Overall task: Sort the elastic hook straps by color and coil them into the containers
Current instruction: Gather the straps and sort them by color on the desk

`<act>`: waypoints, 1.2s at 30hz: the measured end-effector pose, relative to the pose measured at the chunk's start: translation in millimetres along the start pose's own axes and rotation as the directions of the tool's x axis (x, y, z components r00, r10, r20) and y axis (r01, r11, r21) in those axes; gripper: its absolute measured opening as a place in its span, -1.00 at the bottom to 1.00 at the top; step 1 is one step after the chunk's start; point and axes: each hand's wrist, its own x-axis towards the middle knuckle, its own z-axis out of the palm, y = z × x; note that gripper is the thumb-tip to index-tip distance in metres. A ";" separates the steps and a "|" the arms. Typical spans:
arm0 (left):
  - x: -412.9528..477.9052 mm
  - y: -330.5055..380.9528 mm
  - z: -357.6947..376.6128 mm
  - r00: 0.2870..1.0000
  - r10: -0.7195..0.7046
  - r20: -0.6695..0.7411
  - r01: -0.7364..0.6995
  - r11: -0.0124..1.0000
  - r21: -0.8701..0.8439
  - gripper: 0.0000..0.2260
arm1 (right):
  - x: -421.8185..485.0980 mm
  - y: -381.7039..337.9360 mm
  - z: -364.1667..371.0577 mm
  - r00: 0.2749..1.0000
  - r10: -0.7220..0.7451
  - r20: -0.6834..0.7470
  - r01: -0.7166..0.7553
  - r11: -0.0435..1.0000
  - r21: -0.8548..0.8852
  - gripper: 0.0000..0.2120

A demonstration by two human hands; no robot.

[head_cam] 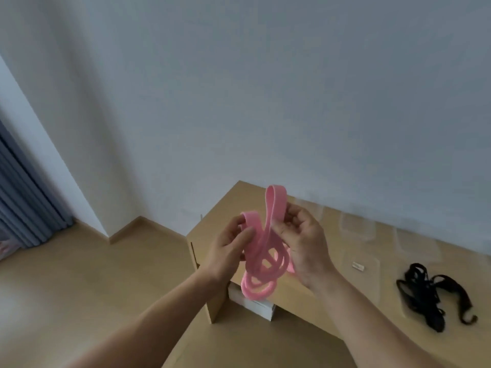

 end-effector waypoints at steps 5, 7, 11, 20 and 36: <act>36.9 -8.0 55.8 0.983 0.088 -0.161 -0.102 0.992 -0.080 -0.75 | -13.0 5.5 -82.6 0.989 0.065 -0.135 -0.044 0.987 0.153 -0.60; 51.3 -13.1 71.4 0.984 0.113 -0.137 -0.119 0.992 -0.039 -0.75 | -17.6 9.6 -104.8 0.977 0.066 -0.204 -0.039 0.990 0.134 -0.59; 79.1 -29.3 90.5 0.993 0.111 -0.025 -0.108 0.987 0.119 -0.76 | -20.4 26.3 -135.0 0.941 0.112 -0.321 -0.070 0.988 0.138 -0.69; 175.0 -99.1 95.8 0.941 -0.276 0.198 0.215 0.936 0.280 -0.78 | 2.3 70.2 -171.4 0.800 0.176 -0.574 -0.214 0.977 0.002 -0.73; 269.7 -215.3 103.1 0.866 -0.290 0.407 -0.179 0.581 0.794 -0.68 | 58.2 136.8 -191.3 0.554 0.288 -0.781 -0.490 0.871 -0.027 -0.76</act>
